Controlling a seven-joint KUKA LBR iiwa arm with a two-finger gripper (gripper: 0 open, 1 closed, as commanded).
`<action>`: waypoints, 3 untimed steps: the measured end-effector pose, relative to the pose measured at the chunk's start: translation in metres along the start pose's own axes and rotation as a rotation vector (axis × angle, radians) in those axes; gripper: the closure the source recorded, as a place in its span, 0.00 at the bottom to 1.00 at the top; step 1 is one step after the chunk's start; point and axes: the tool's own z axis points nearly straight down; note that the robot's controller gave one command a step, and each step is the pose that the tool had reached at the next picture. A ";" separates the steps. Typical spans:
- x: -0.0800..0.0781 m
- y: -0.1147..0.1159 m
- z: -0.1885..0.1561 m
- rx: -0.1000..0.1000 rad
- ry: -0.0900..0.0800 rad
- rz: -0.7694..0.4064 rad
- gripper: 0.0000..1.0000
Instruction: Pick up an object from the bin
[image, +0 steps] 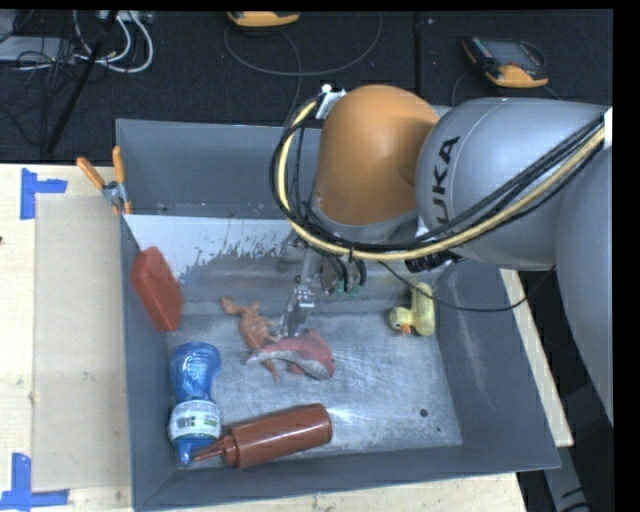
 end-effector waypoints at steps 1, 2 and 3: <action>0.016 -0.051 0.058 0.001 0.006 0.033 0.00; 0.021 -0.062 0.079 0.007 0.009 0.080 0.00; 0.042 -0.078 0.134 -0.003 -0.011 0.242 1.00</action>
Offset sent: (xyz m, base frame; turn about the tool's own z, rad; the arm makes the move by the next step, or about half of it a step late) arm -0.0329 0.0043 -0.0913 0.1669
